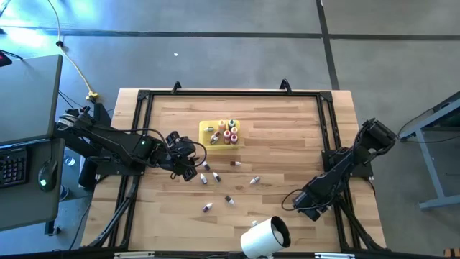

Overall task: Pick & Place food coloring
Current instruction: Put the right small blue food coloring bottle into the yellow container

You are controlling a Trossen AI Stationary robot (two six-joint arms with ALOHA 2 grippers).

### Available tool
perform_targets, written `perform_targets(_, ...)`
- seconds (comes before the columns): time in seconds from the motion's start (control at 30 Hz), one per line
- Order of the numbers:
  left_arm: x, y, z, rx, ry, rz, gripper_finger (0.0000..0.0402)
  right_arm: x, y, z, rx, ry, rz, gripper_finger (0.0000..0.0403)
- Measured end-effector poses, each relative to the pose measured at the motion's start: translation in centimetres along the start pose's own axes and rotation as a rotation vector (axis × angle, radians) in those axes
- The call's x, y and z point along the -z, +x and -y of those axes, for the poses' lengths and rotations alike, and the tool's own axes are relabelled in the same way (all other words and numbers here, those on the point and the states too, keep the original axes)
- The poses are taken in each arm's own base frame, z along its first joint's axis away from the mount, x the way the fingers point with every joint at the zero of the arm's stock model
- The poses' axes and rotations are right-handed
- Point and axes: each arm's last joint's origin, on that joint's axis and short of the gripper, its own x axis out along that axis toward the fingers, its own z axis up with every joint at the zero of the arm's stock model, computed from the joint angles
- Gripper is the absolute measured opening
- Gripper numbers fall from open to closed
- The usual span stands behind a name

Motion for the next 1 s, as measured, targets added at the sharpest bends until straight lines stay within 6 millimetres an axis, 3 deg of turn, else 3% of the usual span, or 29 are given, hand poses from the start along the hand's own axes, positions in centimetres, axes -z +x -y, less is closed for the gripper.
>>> perform_targets(0.13,0.0,0.0,0.0,-0.001,-0.001,0.001,0.0182,0.2,-0.8,0.2,0.019,-0.020,0.037,0.0063)
perform_targets(0.23,0.0,0.0,0.0,-0.002,-0.001,0.001,0.0182,0.1,-2.0,0.9,0.089,-0.002,0.164,0.0064)
perform_targets(0.4,0.0,0.0,0.0,-0.001,-0.002,0.002,0.0182,-0.3,-5.5,0.7,0.035,-0.072,0.320,0.0087)
perform_targets(0.5,0.0,0.0,0.0,-0.001,-0.002,0.003,0.0182,-1.1,-8.1,0.5,-0.003,-0.143,0.513,0.0083)
perform_targets(0.77,-0.1,0.0,0.0,0.000,-0.004,0.006,0.0182,-5.8,-16.7,-0.3,-0.039,-0.301,1.150,0.0074)
perform_targets(0.9,-0.1,0.0,0.0,0.001,-0.005,0.007,0.0182,-9.0,-21.8,-1.1,-0.242,-0.460,1.425,0.0078)
perform_targets(1.0,-0.1,0.0,0.0,0.001,-0.005,0.007,0.0182,-11.6,-24.4,-1.2,-0.398,-0.596,1.593,0.0075)
